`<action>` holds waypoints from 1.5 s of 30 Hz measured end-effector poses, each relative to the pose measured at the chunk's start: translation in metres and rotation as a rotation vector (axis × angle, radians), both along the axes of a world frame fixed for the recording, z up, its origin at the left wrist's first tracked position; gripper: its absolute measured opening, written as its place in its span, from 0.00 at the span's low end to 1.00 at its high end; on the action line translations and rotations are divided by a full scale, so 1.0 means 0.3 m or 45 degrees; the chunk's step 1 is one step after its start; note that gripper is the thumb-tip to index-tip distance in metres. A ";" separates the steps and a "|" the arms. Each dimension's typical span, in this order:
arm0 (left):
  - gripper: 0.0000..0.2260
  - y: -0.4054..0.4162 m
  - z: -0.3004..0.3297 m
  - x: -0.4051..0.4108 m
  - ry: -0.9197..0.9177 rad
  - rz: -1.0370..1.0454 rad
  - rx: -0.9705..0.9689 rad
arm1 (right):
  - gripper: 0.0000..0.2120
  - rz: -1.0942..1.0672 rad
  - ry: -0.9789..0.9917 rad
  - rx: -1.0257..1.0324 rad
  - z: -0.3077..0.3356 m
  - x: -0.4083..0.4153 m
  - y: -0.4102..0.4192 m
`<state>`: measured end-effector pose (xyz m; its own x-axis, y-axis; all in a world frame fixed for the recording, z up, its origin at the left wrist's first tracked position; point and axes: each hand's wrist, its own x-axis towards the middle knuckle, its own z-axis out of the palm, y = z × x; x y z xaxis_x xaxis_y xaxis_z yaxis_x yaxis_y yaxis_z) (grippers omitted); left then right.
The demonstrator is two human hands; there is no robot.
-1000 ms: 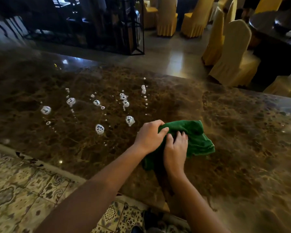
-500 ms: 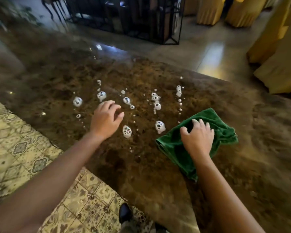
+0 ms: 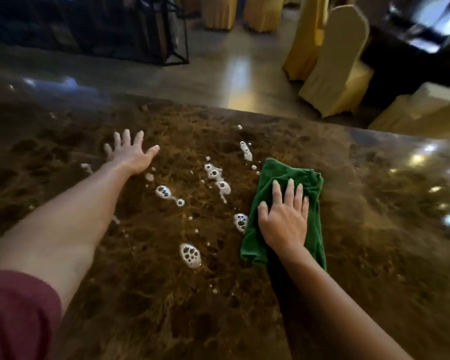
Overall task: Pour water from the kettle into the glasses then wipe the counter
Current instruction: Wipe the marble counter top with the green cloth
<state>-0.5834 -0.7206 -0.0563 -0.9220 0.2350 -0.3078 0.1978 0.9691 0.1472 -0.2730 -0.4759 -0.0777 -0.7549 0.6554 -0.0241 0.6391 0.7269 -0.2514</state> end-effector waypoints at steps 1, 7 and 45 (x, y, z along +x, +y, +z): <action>0.36 -0.002 -0.007 -0.009 -0.017 -0.014 -0.022 | 0.33 -0.055 -0.022 -0.018 0.008 -0.034 0.006; 0.37 -0.002 -0.010 -0.037 -0.090 -0.092 -0.075 | 0.33 -0.123 -0.034 -0.061 0.024 -0.268 0.117; 0.39 -0.064 0.013 -0.052 -0.117 -0.175 0.008 | 0.26 1.367 0.033 -0.109 0.018 -0.004 -0.365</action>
